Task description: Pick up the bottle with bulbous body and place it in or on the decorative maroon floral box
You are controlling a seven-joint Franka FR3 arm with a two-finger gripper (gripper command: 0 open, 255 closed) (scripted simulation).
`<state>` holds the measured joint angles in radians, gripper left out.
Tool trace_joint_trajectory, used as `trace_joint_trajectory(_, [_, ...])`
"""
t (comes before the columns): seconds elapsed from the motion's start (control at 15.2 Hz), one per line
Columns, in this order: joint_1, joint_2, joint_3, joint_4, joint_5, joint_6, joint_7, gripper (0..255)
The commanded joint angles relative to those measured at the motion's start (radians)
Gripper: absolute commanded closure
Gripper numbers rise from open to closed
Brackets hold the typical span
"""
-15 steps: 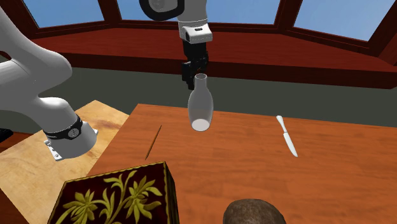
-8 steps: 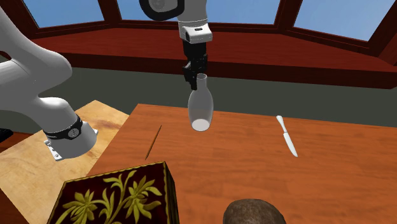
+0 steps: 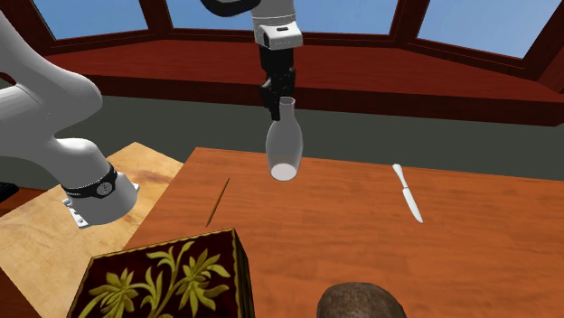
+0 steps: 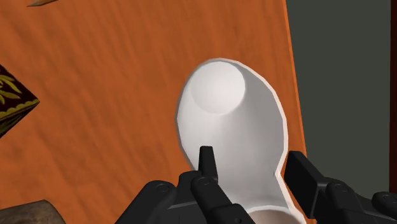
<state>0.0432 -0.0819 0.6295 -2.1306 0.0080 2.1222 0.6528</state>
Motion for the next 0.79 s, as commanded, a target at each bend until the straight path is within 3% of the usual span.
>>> trace_joint_trajectory(0.0, [-0.001, -0.014, -0.004, 0.014, 0.009, -0.025, -0.01, 255])
trace_joint_trajectory(0.73, [-0.003, -0.054, -0.017, 0.127, 0.033, -0.172, -0.032, 255])
